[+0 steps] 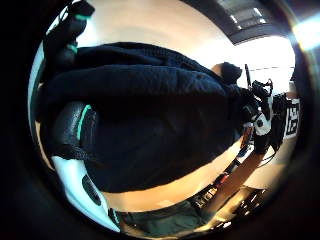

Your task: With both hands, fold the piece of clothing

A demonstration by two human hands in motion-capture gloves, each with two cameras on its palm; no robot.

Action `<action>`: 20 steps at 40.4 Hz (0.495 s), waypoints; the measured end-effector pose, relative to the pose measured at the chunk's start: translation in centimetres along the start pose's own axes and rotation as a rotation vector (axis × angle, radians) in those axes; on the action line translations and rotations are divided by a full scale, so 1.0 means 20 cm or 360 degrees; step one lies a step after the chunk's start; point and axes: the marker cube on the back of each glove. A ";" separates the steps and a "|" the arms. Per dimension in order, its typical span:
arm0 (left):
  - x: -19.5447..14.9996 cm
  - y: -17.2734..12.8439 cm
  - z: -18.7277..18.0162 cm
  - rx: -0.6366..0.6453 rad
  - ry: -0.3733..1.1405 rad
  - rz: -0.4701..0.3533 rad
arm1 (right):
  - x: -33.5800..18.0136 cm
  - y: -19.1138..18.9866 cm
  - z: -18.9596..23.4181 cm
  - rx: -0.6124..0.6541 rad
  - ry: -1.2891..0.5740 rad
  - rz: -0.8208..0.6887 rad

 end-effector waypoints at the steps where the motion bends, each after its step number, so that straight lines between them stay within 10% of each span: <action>1: -0.01 0.02 -0.02 0.0038 0.0013 0.0006 | 0.01 0.02 -0.03 0.0076 -0.0077 -0.0038; 8: -0.10 0.16 -0.12 0.0529 0.0070 0.0038 | 0.22 0.30 -0.19 0.0550 -0.0305 0.0216; 20: -0.06 0.27 0.11 0.0390 -0.0105 0.0144 | 0.59 0.74 0.13 0.0150 -0.0271 0.0903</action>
